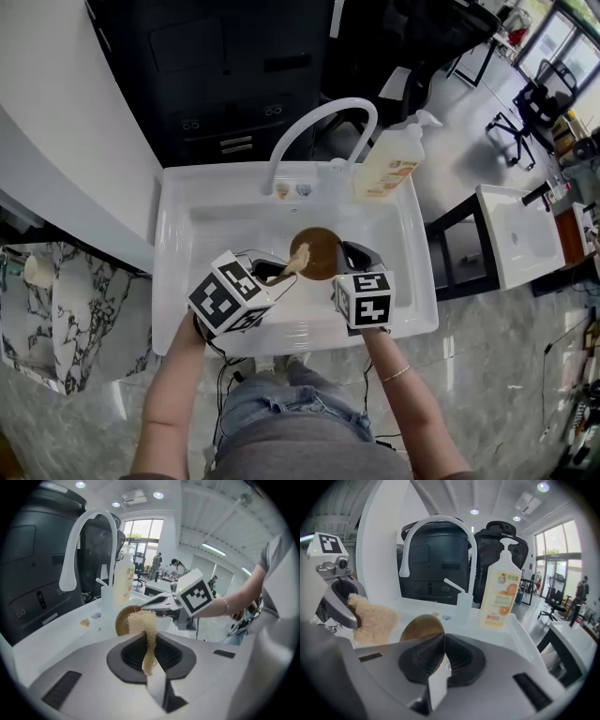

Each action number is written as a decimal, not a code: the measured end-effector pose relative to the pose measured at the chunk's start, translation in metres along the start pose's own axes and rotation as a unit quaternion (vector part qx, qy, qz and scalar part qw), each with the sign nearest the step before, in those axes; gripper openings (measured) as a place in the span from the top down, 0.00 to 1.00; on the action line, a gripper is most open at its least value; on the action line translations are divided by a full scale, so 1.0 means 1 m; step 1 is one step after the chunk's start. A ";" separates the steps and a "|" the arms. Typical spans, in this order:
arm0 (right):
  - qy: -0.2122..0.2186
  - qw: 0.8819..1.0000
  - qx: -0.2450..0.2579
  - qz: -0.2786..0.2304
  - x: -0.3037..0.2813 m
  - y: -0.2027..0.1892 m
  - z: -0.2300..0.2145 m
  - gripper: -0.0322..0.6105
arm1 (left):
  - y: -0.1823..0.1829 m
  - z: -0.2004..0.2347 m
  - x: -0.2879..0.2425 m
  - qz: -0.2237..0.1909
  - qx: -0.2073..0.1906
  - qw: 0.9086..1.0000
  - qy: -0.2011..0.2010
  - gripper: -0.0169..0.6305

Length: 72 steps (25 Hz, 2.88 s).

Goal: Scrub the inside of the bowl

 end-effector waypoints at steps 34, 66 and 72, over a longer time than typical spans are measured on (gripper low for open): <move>-0.005 1.000 -0.016 -0.003 0.000 -0.003 0.004 0.92 | -0.015 0.050 -0.038 0.003 0.188 0.977 0.098 0.91; 0.063 0.997 0.027 0.027 -0.004 -0.006 0.033 0.92 | -0.004 0.006 -0.072 0.193 -0.193 0.960 0.058 0.91; 0.077 0.995 0.038 0.041 -0.009 -0.010 0.040 0.91 | -0.004 0.024 -0.069 0.168 -0.184 0.965 0.084 0.91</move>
Point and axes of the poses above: the fingertips, and each gripper's own axes: x backward along the fingers, z to its left, y out of its top, the point moved 1 cm from there along x, backward along the fingers, and after that the axes turned 15 degrees about y, right-handed, at the moved point
